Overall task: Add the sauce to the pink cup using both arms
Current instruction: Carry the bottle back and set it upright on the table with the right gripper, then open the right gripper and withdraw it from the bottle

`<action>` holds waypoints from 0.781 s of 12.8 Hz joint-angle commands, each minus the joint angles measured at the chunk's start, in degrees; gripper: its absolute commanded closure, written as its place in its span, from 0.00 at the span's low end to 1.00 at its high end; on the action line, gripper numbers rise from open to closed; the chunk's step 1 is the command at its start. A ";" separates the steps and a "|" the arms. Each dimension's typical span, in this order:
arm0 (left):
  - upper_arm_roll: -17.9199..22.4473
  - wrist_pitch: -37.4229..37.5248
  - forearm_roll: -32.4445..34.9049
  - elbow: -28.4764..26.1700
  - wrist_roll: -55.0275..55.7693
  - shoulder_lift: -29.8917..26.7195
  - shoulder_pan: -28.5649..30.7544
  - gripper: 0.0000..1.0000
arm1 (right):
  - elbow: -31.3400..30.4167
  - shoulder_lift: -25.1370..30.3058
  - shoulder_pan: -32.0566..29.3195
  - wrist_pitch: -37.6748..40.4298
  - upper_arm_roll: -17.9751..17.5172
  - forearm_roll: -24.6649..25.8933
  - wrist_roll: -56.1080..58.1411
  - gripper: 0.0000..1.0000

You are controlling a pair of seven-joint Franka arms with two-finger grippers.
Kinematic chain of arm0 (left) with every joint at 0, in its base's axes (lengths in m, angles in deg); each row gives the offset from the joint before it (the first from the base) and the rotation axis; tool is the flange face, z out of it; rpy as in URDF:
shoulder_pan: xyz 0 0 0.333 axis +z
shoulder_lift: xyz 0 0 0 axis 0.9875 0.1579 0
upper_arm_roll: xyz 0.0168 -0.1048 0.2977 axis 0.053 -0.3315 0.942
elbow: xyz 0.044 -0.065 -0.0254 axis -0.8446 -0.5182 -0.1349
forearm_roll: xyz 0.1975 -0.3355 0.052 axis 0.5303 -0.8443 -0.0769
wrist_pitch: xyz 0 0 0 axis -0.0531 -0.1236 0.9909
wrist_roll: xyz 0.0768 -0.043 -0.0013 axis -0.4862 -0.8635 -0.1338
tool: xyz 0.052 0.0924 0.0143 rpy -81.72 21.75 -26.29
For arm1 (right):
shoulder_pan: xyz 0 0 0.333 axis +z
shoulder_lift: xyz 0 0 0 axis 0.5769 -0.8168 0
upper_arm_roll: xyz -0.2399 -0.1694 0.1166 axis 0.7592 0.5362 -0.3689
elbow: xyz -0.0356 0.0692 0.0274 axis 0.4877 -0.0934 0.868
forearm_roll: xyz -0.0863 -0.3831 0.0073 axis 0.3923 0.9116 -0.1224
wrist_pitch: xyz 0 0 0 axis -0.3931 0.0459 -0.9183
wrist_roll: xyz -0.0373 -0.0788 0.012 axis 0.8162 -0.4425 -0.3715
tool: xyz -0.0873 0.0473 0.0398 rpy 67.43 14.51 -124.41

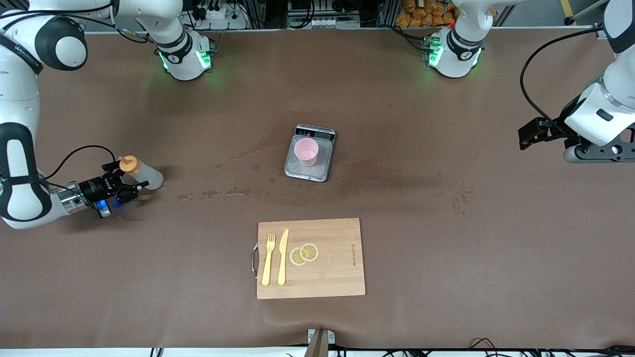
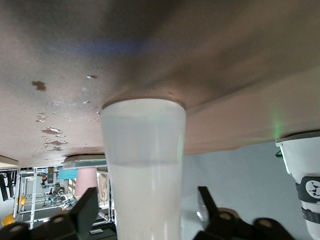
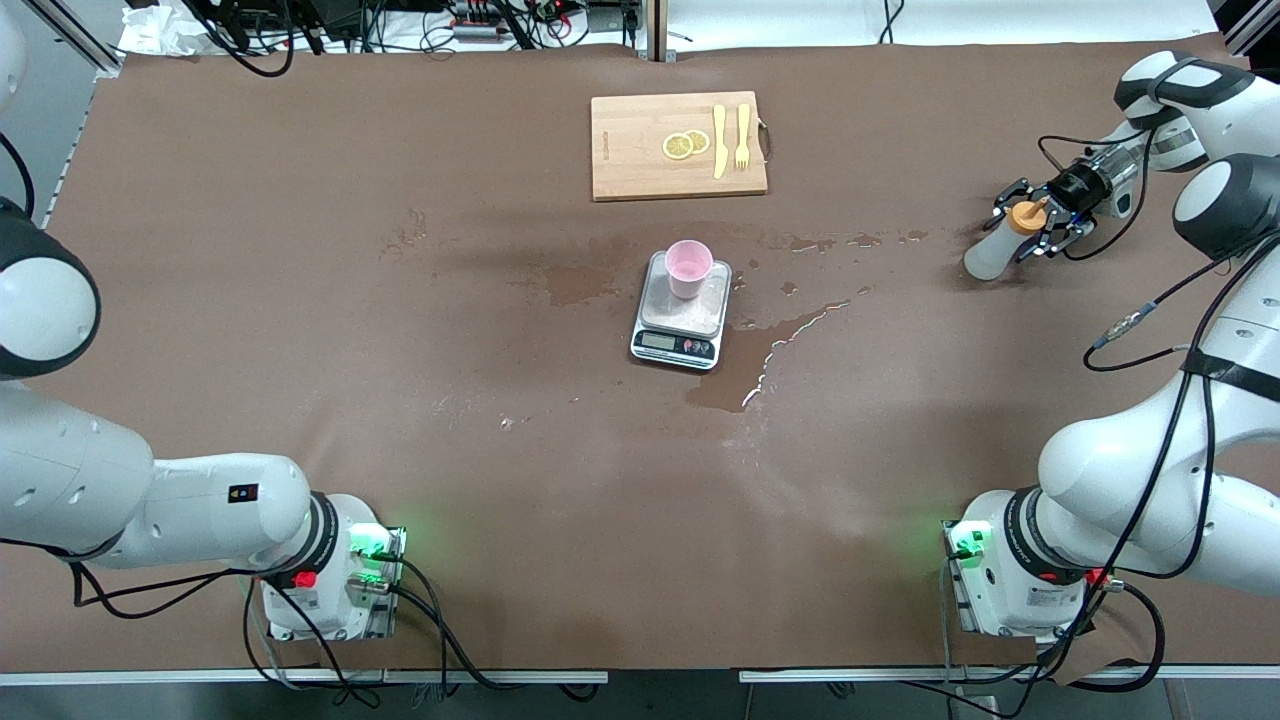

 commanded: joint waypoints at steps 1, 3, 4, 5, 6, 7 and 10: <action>-0.20 0.39 -0.96 -0.65 -0.03 -1.38 0.31 0.00 | 2.83 0.31 -1.75 1.73 -0.64 -1.00 -0.26 0.00; -0.20 0.39 -0.96 -0.65 -0.03 -1.29 0.31 0.00 | 5.55 1.80 -2.64 3.30 -0.99 -0.48 -0.09 0.00; -0.20 0.39 -0.96 -0.65 -0.03 -1.29 0.31 0.00 | 8.26 1.89 -2.12 4.97 -0.82 0.05 -0.09 0.00; -0.20 0.39 -0.96 -0.65 -0.03 -1.29 0.31 0.00 | 11.07 1.89 -1.85 6.81 -1.08 1.36 -0.09 0.00; -0.20 0.39 -0.96 -0.65 -0.12 -1.38 0.31 0.00 | 12.93 1.89 -1.76 8.31 -1.26 1.46 -0.09 0.00; -0.20 0.39 -0.96 -0.57 -0.20 -1.38 0.31 0.00 | 13.55 2.07 -1.76 9.11 -1.61 1.37 0.00 0.00; -0.20 0.39 -0.96 -0.56 -0.29 -1.38 0.31 0.00 | 13.65 6.19 -1.24 9.38 -3.45 1.55 -0.17 0.00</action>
